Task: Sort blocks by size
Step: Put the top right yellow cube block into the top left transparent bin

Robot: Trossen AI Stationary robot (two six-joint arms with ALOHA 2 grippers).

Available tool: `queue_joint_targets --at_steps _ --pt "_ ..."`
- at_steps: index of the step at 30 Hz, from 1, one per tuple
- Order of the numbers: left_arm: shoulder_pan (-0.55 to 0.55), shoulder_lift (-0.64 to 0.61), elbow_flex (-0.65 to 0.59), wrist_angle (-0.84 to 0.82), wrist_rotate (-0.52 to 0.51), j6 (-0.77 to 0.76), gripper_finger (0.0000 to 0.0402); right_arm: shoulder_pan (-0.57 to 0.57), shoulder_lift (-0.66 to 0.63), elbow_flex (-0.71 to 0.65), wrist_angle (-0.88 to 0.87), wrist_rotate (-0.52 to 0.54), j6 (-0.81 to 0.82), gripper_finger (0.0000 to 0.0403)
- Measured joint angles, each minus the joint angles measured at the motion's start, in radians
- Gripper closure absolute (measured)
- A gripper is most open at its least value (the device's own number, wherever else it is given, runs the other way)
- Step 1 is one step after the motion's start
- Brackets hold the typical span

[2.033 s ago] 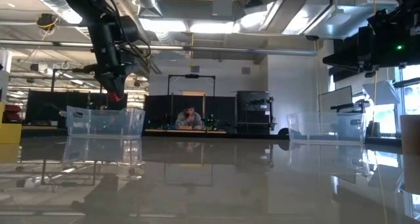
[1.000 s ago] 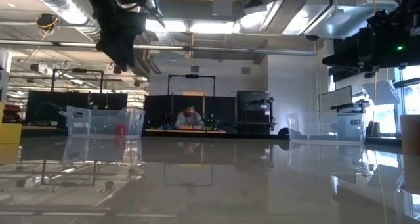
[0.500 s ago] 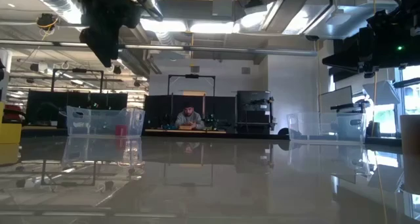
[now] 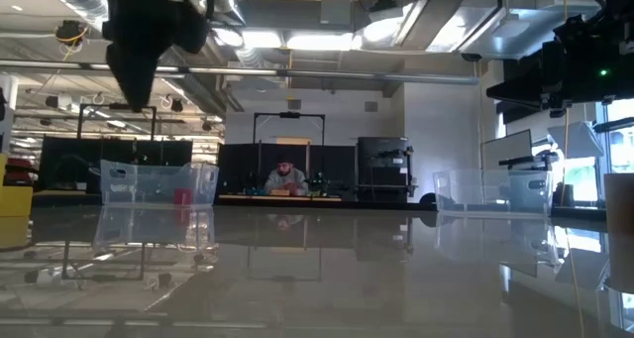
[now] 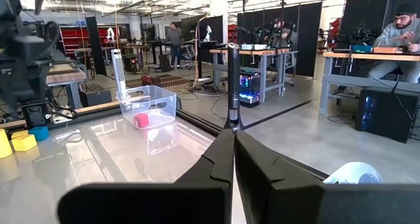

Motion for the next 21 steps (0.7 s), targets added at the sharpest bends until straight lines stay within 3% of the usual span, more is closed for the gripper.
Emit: queue_joint_targets --at_steps 10,21 --pt "0.001 0.120 -0.004 -0.091 0.081 -0.036 0.0178 0.000 0.000 0.000 -0.003 0.000 0.000 0.0386" --pt "0.017 0.119 -0.171 -0.061 0.143 -0.066 0.0178 0.000 0.000 0.000 -0.004 0.000 0.000 0.0386"
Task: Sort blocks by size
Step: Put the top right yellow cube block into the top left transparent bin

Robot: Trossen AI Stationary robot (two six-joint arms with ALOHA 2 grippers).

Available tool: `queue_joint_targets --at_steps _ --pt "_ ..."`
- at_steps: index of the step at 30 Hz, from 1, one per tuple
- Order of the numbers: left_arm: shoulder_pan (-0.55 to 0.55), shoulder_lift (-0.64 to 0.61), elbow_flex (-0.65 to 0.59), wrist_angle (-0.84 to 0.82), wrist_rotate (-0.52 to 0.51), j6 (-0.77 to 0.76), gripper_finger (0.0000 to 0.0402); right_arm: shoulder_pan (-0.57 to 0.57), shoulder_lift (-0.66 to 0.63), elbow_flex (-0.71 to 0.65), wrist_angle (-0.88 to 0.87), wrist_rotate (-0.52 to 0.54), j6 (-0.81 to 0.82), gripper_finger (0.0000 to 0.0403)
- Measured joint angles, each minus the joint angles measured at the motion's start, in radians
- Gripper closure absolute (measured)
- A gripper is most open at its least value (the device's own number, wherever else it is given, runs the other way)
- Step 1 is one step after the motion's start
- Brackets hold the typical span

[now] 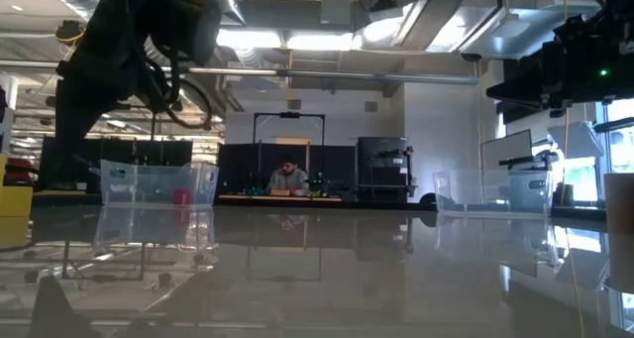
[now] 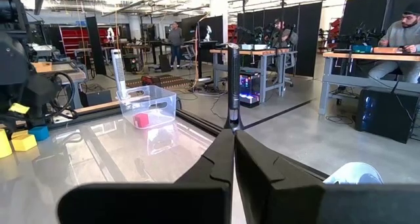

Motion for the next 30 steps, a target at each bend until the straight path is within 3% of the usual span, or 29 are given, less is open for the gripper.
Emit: queue_joint_targets --at_steps 9,24,30 --pt "-0.003 -0.001 -0.107 0.070 0.070 -0.028 0.0178 0.000 0.000 0.000 -0.001 0.000 0.000 0.0386" --pt "-0.003 -0.001 -0.265 0.235 0.098 -0.020 0.0179 0.000 0.000 0.000 -0.001 0.000 0.000 0.0386" --pt "0.000 -0.001 -0.297 0.261 0.102 0.007 0.0227 0.000 0.000 0.000 -0.001 0.000 0.000 0.0386"
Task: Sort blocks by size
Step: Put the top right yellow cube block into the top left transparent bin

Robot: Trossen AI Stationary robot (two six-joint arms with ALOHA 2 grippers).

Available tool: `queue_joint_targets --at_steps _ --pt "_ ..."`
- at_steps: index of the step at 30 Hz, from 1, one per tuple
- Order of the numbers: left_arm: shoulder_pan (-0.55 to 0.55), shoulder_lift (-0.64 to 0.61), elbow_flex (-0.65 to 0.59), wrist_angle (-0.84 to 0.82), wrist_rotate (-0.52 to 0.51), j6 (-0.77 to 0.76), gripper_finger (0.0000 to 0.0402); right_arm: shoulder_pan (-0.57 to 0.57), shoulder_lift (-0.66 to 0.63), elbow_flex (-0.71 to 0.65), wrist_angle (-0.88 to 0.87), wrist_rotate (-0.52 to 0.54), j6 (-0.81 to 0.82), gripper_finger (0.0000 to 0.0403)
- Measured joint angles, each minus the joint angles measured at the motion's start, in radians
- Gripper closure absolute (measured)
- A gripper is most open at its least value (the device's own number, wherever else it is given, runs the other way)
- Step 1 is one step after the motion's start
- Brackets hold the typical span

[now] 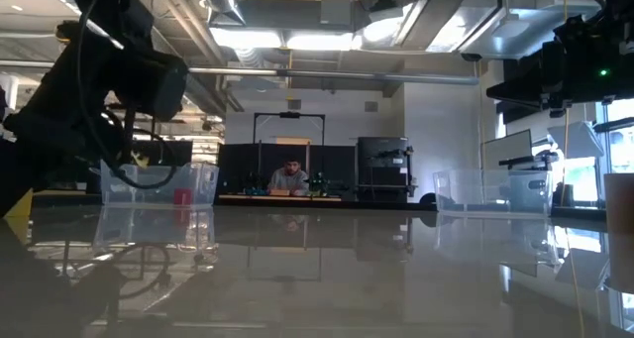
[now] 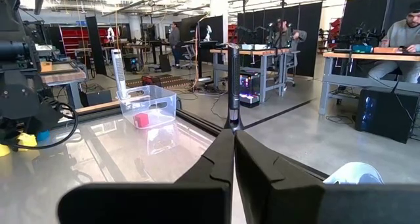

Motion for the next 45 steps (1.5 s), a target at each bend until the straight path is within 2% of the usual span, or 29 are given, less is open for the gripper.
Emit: queue_joint_targets --at_steps 5,9,14,20,27,33,45 --pt "0.000 -0.001 0.001 0.019 0.002 0.027 0.0283 0.000 0.000 0.000 0.000 0.001 0.000 0.0386" --pt "0.000 0.000 0.020 0.002 -0.005 0.068 0.0284 0.000 0.000 0.000 0.000 0.008 0.000 0.0386" --pt "0.000 0.000 0.133 -0.119 -0.050 0.113 0.0281 0.000 0.000 0.000 0.000 0.010 0.000 0.0386" --pt "0.044 -0.016 0.277 -0.143 -0.147 0.218 0.0281 0.000 0.000 0.000 0.000 0.011 0.000 0.0386" --pt "0.189 -0.108 0.361 -0.134 -0.273 0.340 0.0280 0.000 0.000 0.000 0.000 0.019 0.000 0.0386" --pt "0.354 -0.200 0.357 -0.016 -0.366 0.420 0.0277 0.000 0.000 0.000 0.000 0.019 0.000 0.0386" --pt "0.655 -0.186 0.356 0.199 -0.445 0.552 0.0275 0.000 0.000 0.000 0.000 0.028 0.000 0.0386"
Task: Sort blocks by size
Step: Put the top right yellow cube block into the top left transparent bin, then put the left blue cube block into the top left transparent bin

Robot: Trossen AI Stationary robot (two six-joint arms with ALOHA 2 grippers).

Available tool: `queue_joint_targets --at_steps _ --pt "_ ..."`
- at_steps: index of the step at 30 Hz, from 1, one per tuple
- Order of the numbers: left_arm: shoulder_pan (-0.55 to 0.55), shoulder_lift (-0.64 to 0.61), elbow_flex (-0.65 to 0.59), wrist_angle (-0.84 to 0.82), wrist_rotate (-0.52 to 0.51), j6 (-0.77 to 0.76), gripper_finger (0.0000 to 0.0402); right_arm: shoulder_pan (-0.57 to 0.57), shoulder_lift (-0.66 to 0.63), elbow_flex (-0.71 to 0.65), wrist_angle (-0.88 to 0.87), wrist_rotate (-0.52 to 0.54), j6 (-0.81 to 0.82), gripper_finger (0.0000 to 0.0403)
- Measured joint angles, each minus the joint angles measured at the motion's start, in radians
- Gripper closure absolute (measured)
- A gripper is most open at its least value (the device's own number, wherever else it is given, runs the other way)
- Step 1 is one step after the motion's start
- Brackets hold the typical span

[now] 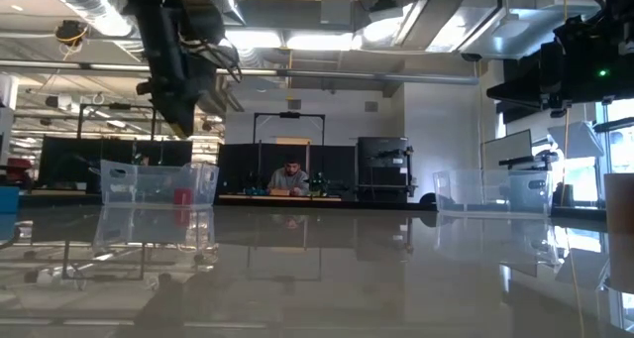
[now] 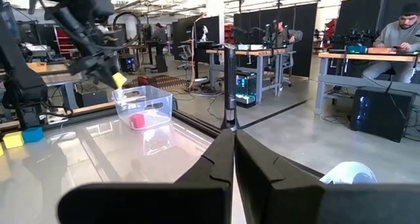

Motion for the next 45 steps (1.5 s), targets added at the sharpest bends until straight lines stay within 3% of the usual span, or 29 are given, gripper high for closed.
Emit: queue_joint_targets --at_steps 4,14,24,31,37,45 --pt "0.063 0.011 -0.001 0.079 -0.101 0.053 0.0275 0.000 0.000 0.000 0.000 0.007 0.000 0.0386" --pt "0.157 0.016 -0.001 0.095 -0.094 0.111 0.0271 0.000 0.000 0.000 0.000 0.007 0.000 0.0386" --pt "0.164 0.000 0.014 0.043 -0.035 0.110 0.0172 0.000 0.000 0.000 0.000 0.007 0.000 0.0386" --pt "0.033 -0.043 0.100 -0.191 0.110 0.076 0.0161 0.000 0.000 0.000 0.001 0.007 0.000 0.0386" --pt "-0.139 -0.043 0.092 -0.411 0.131 -0.117 0.0160 0.000 0.000 0.000 0.001 0.006 0.000 0.0386" --pt "-0.291 -0.042 0.010 -0.472 0.210 -0.327 0.0160 0.000 0.000 0.000 0.004 0.006 -0.025 0.0386"
